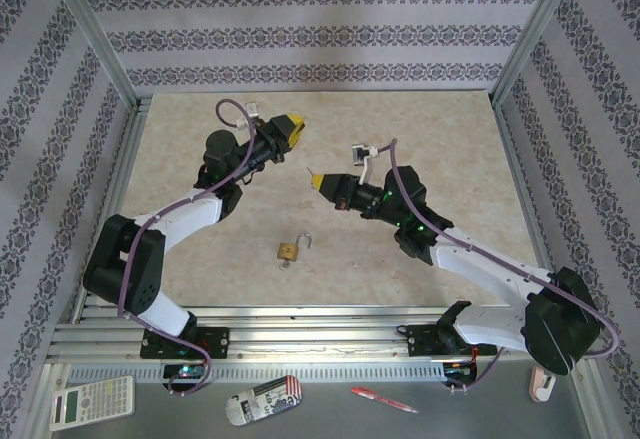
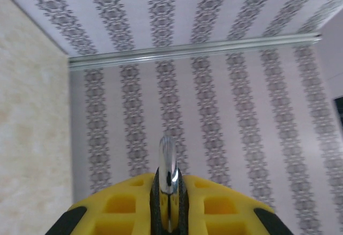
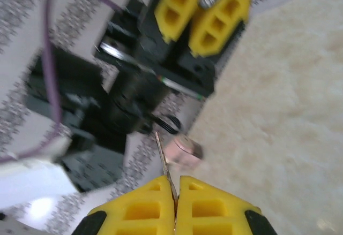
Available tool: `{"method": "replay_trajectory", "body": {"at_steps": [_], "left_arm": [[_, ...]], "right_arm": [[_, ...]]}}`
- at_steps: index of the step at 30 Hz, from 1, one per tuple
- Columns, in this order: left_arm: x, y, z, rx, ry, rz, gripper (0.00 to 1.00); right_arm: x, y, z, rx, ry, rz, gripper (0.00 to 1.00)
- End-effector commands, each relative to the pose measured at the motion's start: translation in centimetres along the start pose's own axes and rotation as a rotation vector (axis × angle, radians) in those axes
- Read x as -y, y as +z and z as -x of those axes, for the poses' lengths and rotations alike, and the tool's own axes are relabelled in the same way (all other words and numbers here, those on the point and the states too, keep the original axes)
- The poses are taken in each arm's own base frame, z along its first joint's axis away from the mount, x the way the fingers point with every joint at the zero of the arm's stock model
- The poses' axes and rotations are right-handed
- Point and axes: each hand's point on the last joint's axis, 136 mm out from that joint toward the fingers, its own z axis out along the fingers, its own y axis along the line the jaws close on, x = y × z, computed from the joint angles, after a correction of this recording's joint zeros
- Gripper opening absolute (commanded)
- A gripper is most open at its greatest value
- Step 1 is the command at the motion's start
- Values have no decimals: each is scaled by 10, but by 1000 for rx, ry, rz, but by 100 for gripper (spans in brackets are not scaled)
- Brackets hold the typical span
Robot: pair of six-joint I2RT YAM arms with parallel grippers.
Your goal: Unlock with the key
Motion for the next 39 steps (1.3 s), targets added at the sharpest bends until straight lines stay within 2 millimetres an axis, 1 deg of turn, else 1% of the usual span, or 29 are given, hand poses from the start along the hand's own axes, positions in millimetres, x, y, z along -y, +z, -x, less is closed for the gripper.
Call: {"method": "replay_trajectory", "body": {"at_steps": [1,5,8,11,13,15,18,20,22,25,27,28,39], "left_arm": [[53,-9,-10,-11,-51,-235,0],[62,-16,-22,-47,-46,-289,0],[63,-21,-31,-71,-25,-269,0],[73,-28,-43,-113,16,-292,0],[73,-31,-52,-136,36,-286,0],[68,-37,-56,-138,48,-271,0],[72,-44,-63,-154,81,-301,0],[70,-46,-68,-163,104,-294,0],[66,-48,-70,-160,123,-274,0],[66,-51,-71,-157,145,-271,0],[65,-51,-70,-149,147,-269,0],[65,-51,-70,-149,150,-268,0],[54,-52,-67,-115,179,-226,0]], "right_arm": [[-25,4,31,106,37,118,0],[-25,10,40,107,54,125,0],[-21,11,42,101,52,95,0],[-20,11,45,110,60,100,0],[-25,11,46,107,58,119,0],[-28,10,45,102,55,128,0],[-28,11,44,97,64,139,0],[-32,13,41,86,78,159,0],[-37,16,38,71,76,172,0],[-41,18,34,58,77,182,0],[-40,19,31,50,86,180,0],[-43,19,32,58,80,199,0],[-43,22,23,41,103,215,0]]}}
